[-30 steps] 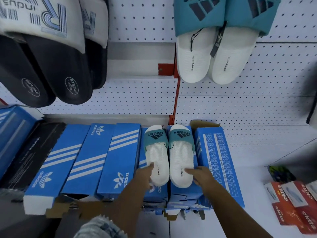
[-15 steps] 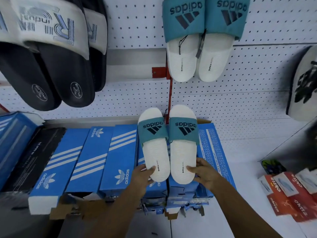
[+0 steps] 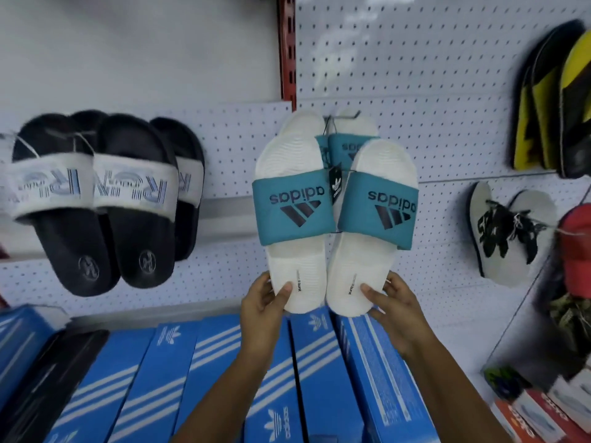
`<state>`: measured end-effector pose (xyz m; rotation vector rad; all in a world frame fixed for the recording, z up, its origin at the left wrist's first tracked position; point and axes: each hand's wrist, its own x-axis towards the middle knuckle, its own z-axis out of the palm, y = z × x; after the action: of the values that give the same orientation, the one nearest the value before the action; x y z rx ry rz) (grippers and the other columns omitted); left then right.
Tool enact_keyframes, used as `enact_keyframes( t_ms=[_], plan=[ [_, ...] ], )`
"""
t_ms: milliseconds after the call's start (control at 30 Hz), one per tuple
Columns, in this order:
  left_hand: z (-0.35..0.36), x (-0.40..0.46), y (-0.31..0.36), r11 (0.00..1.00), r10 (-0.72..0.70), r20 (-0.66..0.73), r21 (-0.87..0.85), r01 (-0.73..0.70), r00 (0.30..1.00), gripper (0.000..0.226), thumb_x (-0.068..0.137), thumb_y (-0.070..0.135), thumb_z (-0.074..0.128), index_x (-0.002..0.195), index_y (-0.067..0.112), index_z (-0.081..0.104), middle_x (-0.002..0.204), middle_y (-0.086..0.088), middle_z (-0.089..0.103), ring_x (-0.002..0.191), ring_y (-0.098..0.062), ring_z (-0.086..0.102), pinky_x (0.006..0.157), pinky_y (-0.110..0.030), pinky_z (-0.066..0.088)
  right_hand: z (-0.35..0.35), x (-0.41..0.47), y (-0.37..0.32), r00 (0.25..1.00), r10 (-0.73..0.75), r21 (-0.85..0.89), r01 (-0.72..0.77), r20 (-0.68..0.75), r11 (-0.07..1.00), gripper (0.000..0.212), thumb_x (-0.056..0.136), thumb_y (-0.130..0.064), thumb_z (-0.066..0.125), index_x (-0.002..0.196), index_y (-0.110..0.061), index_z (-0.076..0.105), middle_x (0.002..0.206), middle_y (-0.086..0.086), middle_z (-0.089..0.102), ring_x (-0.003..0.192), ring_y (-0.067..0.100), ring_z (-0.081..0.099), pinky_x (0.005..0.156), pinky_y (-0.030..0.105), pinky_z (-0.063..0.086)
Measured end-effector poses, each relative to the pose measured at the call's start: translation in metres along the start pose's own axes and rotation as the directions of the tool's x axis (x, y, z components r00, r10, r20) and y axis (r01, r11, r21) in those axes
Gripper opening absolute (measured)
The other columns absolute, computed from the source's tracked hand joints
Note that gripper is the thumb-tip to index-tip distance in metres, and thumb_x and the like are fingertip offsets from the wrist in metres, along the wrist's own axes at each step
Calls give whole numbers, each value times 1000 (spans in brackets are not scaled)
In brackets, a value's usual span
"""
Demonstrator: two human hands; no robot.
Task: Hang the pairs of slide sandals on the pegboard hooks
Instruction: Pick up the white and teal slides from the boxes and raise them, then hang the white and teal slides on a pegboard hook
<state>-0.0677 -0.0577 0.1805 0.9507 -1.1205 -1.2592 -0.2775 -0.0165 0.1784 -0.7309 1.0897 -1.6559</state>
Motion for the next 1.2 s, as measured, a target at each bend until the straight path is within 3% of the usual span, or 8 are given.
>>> enact_keyframes(
  t_ms=[267,633,833,900,967,1033,1100,1200],
  plan=[
    [35,32,58,991,124,17,-58,-122,992,23,86,11,66,103,28,65,93,12,73,90,-6,69,81,-29,56,22,17,-73,985,-173,23,173,4,985,37,83,0,65,118,-13,59,109,3,69,97,16,68,73,26,57],
    [46,49,29,997,-41,-22,-63,40,999,37,86,8,66,122,6,59,110,-9,68,98,-21,65,77,-30,55,8,41,-52,996,-82,20,82,-31,996,40,85,1,63,124,-7,58,105,4,69,97,20,65,75,30,52],
    [55,53,14,966,108,-88,244,-84,990,49,91,20,59,137,15,43,141,-7,50,126,-18,49,101,-33,45,11,50,-37,946,-273,-288,216,-175,933,54,86,-10,66,137,-18,49,133,6,59,116,21,57,96,36,48],
    [60,47,18,813,379,-48,495,-307,924,68,94,26,53,151,17,18,157,1,20,139,-6,22,107,-22,33,18,47,-37,845,-503,-566,329,-181,756,69,90,-23,62,149,-23,27,152,4,38,134,19,42,106,35,37],
    [62,45,23,493,640,92,713,-499,763,74,96,30,50,153,18,4,161,-7,0,140,-8,15,94,-13,38,25,43,-40,696,-718,-827,395,-15,400,72,94,-32,53,153,-22,12,161,3,16,145,19,20,104,33,30],
    [63,51,21,144,731,320,791,-594,603,78,96,32,49,153,23,-4,160,-14,-8,147,-23,11,105,-29,40,29,45,-41,593,-786,-909,404,175,102,67,98,-35,43,153,-21,8,162,5,5,148,21,8,107,37,28],
    [64,63,15,-3,676,437,807,-590,594,77,98,37,43,152,25,-10,160,-11,-19,150,-26,-3,121,-42,15,32,51,-40,580,-766,-916,400,278,-29,65,98,-36,36,153,-20,6,162,7,3,149,22,1,116,43,23],
    [69,79,6,-24,615,417,859,-512,670,70,100,40,34,151,23,-11,158,-6,-25,149,-23,-13,121,-39,2,39,63,-39,636,-721,-920,391,275,-5,64,99,-36,33,153,-18,4,162,5,-1,149,19,-4,120,44,17]
  ],
)
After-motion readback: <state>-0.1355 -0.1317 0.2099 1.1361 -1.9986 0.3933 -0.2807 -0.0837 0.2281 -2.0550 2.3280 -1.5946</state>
